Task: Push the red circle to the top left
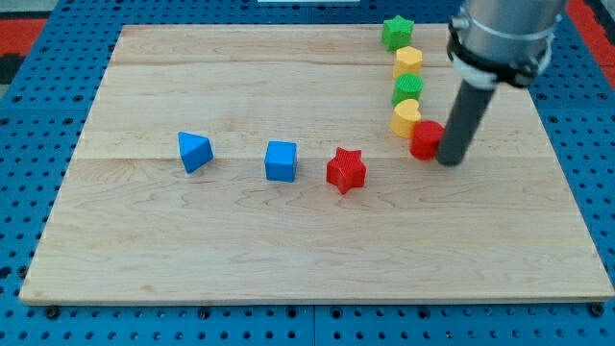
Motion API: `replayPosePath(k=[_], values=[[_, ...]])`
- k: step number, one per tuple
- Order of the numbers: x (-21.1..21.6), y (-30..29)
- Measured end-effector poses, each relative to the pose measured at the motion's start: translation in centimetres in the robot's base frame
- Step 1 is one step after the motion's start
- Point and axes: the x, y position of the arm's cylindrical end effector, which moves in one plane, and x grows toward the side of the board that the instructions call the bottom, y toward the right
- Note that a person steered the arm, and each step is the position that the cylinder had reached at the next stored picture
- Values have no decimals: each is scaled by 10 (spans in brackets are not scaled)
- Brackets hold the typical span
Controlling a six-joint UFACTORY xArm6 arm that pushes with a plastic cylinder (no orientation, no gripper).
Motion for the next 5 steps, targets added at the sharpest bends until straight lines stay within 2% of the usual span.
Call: replayPosePath(k=[1, 2, 3, 5], values=[[-6, -11], [-33, -6], [-28, -71], [-58, -204]])
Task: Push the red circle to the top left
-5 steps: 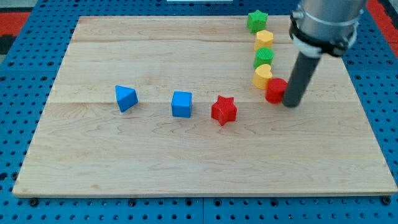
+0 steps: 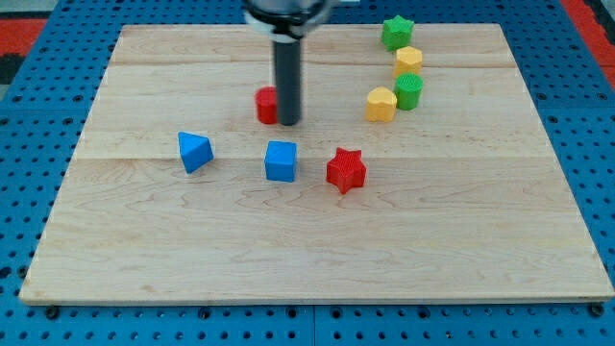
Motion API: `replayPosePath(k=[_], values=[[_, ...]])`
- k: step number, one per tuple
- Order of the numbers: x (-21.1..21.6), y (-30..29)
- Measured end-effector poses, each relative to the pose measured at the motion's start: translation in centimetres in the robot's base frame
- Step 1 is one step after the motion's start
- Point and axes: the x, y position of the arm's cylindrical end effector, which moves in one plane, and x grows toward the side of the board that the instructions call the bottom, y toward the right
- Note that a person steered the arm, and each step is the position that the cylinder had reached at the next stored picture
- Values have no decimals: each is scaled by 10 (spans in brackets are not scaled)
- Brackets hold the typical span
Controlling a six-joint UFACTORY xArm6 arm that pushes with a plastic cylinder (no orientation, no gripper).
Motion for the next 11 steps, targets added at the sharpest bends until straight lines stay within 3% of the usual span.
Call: replayPosePath(k=[1, 3, 5, 6, 8, 9, 10, 11], values=[[-31, -15], [-46, -25], [-114, -74], [-93, -59], [-132, -137], [-92, -118], [-74, -143], [-119, -173]])
